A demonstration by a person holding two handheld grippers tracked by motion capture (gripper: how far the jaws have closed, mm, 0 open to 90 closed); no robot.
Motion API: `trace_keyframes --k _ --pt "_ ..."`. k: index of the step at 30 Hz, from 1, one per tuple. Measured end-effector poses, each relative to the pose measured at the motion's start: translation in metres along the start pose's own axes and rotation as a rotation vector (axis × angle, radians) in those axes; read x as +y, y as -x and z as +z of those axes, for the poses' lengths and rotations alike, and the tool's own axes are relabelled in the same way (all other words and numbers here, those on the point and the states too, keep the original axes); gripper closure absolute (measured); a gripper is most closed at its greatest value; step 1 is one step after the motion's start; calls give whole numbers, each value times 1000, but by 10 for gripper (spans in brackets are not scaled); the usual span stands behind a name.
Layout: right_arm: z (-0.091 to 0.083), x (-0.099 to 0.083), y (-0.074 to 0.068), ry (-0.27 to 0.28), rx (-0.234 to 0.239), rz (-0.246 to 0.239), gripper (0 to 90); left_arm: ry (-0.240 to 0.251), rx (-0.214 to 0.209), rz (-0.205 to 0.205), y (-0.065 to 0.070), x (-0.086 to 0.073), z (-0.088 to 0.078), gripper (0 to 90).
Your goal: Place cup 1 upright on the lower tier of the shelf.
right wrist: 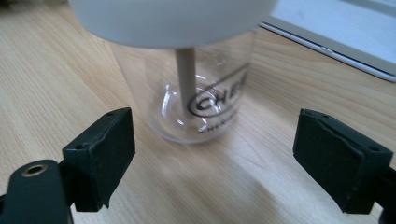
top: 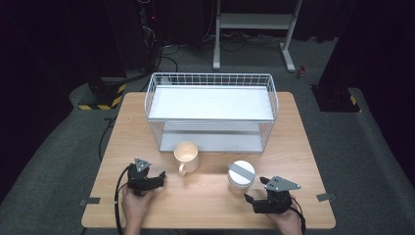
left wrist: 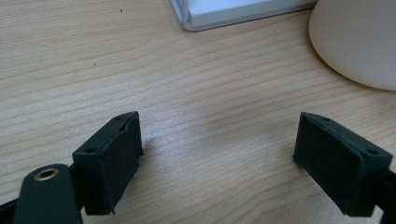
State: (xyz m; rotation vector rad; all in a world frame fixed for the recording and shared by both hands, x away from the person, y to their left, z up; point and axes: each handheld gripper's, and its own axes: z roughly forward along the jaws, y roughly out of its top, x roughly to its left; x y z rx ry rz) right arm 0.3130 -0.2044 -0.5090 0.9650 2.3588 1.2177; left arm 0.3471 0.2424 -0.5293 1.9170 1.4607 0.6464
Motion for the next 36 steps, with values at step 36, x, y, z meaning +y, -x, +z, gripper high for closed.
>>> trace_keyframes --k 36 --pt "30 30 -15 43 -18 -59 141 -1 0 0 0 0 0 154"
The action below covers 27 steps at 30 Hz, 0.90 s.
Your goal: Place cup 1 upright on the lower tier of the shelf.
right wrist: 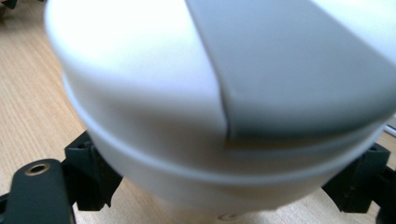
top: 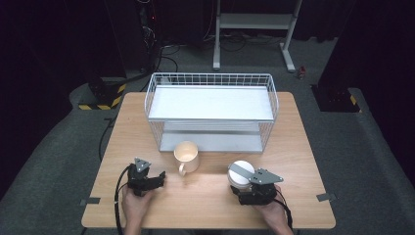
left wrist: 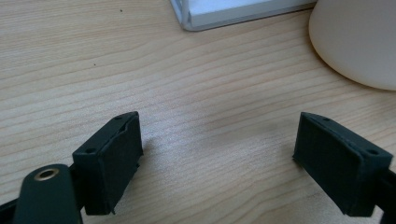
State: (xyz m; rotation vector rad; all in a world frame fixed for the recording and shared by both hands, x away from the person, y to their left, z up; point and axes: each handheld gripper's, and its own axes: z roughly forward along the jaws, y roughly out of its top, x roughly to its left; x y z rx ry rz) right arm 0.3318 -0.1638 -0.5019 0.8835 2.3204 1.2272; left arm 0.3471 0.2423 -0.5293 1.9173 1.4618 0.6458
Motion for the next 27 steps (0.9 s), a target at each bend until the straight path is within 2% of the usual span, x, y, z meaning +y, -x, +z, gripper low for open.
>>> trace_keyframes --k 5,10,16,27 --pt "1 1 0 3 5 6 162 0 0 0 0 0 0 154" --pt "2 1 0 7 13 -8 184 0 0 0 0 0 0 154" --pt "2 -2 -1 33 9 0 187 1 0 0 0 0 0 154" --pt "3 -1 -2 37 8 -28 188 0 0 0 0 0 0 154"
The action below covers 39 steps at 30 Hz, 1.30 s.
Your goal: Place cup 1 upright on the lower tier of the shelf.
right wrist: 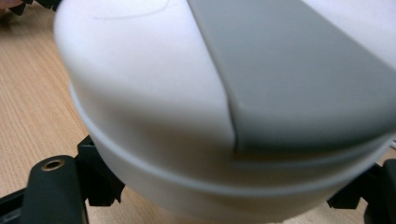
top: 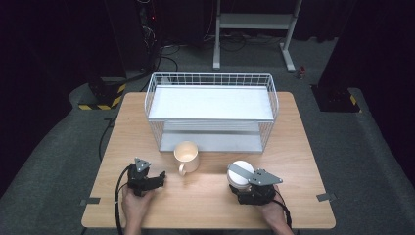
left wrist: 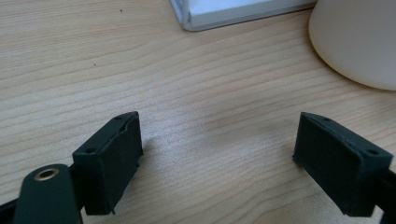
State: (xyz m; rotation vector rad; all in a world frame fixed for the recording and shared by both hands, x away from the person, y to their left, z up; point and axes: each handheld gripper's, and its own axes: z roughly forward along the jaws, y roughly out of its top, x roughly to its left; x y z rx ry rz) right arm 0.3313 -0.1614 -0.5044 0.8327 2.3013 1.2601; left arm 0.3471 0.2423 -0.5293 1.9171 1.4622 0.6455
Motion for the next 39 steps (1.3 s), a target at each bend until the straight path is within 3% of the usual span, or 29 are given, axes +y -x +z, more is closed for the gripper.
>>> trace_keyframes --k 10,18,29,39 --pt "2 9 3 11 3 -6 188 0 0 0 0 0 0 154" --pt "4 13 12 27 38 56 187 1 -1 0 0 0 0 155" --pt "8 22 25 32 13 91 188 0 0 0 0 0 0 158" --pt "19 27 37 2 -19 130 188 0 -5 -1 -1 0 0 160"
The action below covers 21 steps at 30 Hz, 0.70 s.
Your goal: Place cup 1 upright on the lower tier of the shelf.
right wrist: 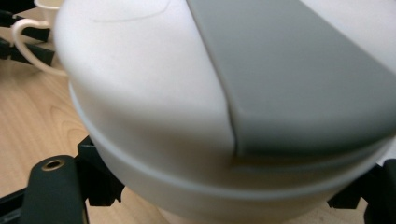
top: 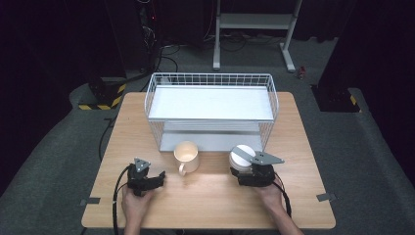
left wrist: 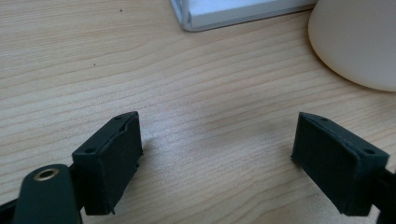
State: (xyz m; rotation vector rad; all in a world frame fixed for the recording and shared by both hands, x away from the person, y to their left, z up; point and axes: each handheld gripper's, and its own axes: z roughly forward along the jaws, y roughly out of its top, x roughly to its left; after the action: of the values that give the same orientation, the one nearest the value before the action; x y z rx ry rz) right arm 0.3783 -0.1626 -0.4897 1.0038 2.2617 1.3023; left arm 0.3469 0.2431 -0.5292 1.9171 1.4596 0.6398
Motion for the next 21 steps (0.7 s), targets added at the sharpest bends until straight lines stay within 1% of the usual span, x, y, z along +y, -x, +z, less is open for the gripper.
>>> trace_keyframes --k 3,4,9,14,21 --pt "4 3 3 13 -9 4 188 1 2 2 0 0 0 161" --pt "5 5 4 11 -13 15 188 1 4 2 0 0 0 162" --pt "8 12 11 15 -34 34 189 0 8 2 0 0 0 166" --pt "10 21 16 11 -46 17 189 1 8 2 0 0 0 166" --pt "17 31 18 17 -56 15 189 1 8 1 0 0 0 167"
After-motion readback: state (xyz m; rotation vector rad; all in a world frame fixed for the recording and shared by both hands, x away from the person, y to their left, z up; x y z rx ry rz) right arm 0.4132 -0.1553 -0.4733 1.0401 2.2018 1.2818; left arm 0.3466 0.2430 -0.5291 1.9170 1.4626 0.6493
